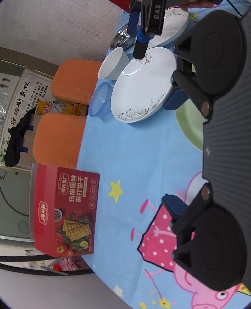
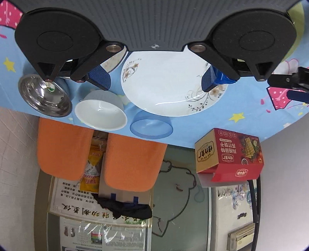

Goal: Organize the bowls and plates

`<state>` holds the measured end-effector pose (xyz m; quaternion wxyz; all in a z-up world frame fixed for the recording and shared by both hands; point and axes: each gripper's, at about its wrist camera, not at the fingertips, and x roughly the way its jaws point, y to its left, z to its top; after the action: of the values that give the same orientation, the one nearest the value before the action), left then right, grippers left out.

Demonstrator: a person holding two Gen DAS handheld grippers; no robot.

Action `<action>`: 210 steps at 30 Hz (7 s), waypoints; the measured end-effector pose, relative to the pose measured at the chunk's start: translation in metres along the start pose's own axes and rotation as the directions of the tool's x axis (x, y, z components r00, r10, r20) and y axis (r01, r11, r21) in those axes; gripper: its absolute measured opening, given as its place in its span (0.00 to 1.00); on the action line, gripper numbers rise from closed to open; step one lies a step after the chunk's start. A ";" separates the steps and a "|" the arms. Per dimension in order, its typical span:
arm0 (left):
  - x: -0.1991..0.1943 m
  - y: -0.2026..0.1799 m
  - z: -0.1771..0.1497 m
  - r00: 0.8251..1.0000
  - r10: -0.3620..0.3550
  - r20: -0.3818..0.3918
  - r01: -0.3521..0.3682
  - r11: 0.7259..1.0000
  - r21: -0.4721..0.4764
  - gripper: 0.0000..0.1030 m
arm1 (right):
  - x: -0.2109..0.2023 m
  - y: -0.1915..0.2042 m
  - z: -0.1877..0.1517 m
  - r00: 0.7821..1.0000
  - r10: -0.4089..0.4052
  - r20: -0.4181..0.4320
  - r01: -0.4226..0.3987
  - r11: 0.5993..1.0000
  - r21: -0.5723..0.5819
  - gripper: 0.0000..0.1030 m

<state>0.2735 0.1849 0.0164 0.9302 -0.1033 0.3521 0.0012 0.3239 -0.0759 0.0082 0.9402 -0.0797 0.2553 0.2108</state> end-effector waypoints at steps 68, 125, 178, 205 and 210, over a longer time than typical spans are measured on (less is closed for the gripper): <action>-0.033 -0.040 -0.062 0.996 0.056 -0.072 -0.042 0.982 0.183 0.30 | -0.075 0.108 -0.079 0.991 0.060 -0.119 -0.032 0.974 0.223 0.88; 0.002 -0.125 -0.029 0.996 -0.051 -0.078 0.067 0.976 0.208 0.72 | -0.108 -0.008 -0.135 0.985 -0.146 -0.092 0.168 0.932 0.322 0.87; 0.136 -0.252 0.008 0.940 -0.168 -0.298 0.270 0.900 0.343 0.52 | -0.033 -0.096 -0.083 0.954 -0.250 -0.169 0.297 0.875 0.383 0.88; 0.127 -0.253 -0.008 0.924 -0.227 -0.307 0.331 0.877 0.349 0.56 | -0.050 -0.091 -0.099 0.959 -0.235 -0.160 0.271 0.925 0.265 0.89; 0.126 -0.253 -0.008 0.925 -0.221 -0.310 0.325 0.881 0.342 0.54 | -0.054 -0.093 -0.102 0.966 -0.231 -0.118 0.256 0.923 0.287 0.84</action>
<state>0.3822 -0.0730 -0.0233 0.8678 0.0344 0.4469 -0.2143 0.2767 -0.2050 -0.0472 0.9489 0.0243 0.3109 0.0474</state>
